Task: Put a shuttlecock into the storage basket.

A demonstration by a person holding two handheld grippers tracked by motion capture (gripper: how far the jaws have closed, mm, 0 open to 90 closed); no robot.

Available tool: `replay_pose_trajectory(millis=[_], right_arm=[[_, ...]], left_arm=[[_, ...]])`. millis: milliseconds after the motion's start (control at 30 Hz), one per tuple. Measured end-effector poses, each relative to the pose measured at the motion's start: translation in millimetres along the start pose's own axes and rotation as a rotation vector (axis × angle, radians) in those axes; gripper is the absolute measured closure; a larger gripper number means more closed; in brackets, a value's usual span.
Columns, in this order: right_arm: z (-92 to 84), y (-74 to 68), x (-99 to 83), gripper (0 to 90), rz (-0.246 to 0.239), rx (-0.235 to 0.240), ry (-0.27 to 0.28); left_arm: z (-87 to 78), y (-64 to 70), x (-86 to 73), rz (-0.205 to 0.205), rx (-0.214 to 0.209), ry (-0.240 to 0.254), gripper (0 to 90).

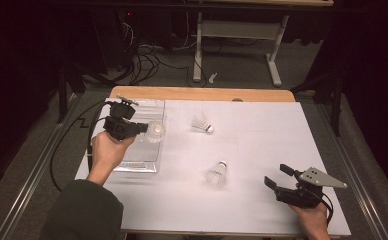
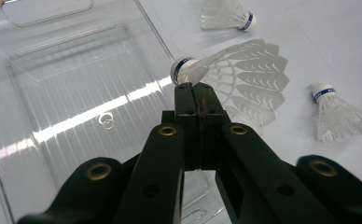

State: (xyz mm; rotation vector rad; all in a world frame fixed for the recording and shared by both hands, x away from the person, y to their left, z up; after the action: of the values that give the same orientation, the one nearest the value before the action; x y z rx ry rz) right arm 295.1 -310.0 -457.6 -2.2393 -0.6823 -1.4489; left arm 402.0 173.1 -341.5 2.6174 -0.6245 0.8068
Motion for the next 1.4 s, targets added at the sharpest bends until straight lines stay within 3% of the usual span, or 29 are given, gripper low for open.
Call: replay_pose_trajectory(millis=[600,833,1400], right_arm=[[0.2,-0.1,0.0,23.9,0.001,-0.001,-0.001],[0.1,0.1,-0.1,23.9,0.001,0.0,0.0],[0.3,0.0,0.0,23.9,0.001,0.001,-0.001]], left_arm=[[8.5,-22.3,3.2,-0.052,0.05,-0.006,90.0],[17.3,-30.6,6.3,-0.06,0.096,-0.018,90.0],[35.2,-42.9,13.5,-0.086,0.117,-0.021,89.9]])
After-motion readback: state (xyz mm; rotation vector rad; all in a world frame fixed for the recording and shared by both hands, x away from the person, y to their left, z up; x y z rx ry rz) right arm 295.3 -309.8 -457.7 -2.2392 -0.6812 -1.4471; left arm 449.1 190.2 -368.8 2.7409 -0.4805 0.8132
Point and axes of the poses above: each handheld gripper's, and its own axes: z roughly forward along the jaws, x roughly out of its top, y roughly to its right, the point moved 2 cm from there along z, roughly forward along the jaws
